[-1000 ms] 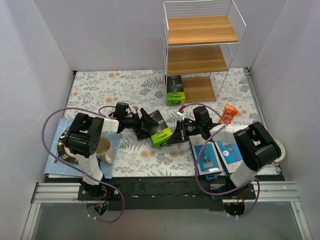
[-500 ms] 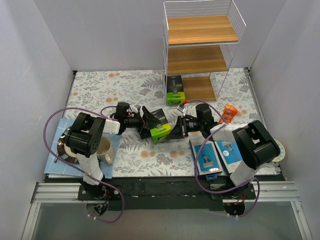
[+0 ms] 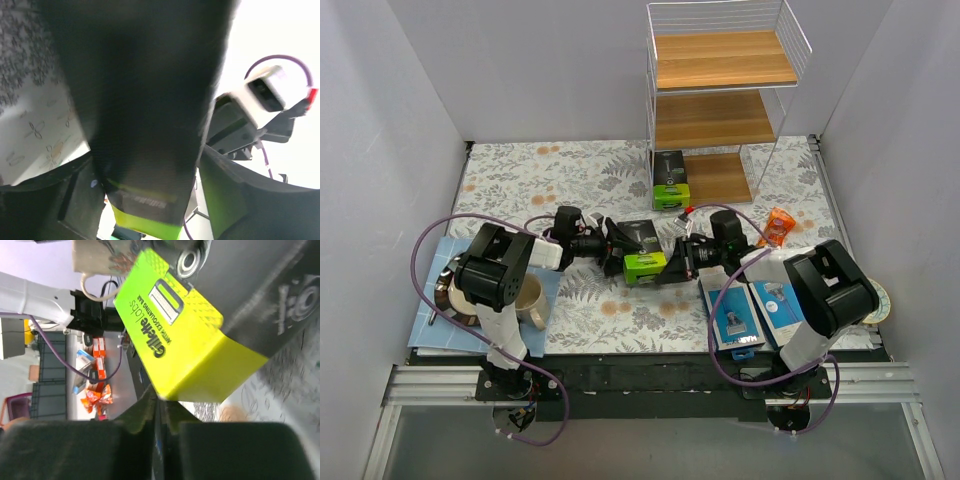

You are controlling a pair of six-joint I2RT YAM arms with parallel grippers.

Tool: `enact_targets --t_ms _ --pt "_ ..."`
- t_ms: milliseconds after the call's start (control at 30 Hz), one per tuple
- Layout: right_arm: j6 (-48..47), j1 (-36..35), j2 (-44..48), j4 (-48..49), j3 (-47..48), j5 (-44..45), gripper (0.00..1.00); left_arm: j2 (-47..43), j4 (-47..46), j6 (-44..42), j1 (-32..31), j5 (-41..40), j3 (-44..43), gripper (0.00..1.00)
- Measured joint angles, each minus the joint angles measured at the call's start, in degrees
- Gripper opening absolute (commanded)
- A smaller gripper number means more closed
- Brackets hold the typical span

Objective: Place and organize the shaving razors onto the shelf

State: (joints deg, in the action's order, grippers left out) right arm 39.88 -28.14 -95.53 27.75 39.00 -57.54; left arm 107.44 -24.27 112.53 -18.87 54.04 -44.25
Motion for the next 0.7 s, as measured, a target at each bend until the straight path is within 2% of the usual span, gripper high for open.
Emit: enact_targets --t_ms 67,100,200,400,467,700 --pt "-1.2 -0.1 0.9 -1.8 -1.7 0.1 0.40 0.5 -0.7 -0.1 0.0 0.0 -0.2 0.58" --pt "-1.5 -0.2 1.3 -2.7 -2.3 0.0 0.49 0.6 -1.3 0.0 0.0 0.0 -0.2 0.56" --pt "-3.1 0.5 2.2 -5.6 -2.4 -0.1 0.60 0.6 -3.7 -0.2 0.0 0.5 -0.1 0.54" --pt "-3.6 7.6 3.6 -8.3 -2.1 -1.2 0.67 0.6 -9.2 -0.1 0.0 2.3 1.7 0.55" --pt "-2.4 9.2 3.5 -7.6 -2.1 -1.4 0.69 0.6 -11.6 0.4 0.1 3.7 2.2 0.52" --pt "3.5 9.7 2.6 -3.0 -2.2 -2.8 0.74 0.6 -21.3 1.6 0.1 8.6 3.1 0.53"
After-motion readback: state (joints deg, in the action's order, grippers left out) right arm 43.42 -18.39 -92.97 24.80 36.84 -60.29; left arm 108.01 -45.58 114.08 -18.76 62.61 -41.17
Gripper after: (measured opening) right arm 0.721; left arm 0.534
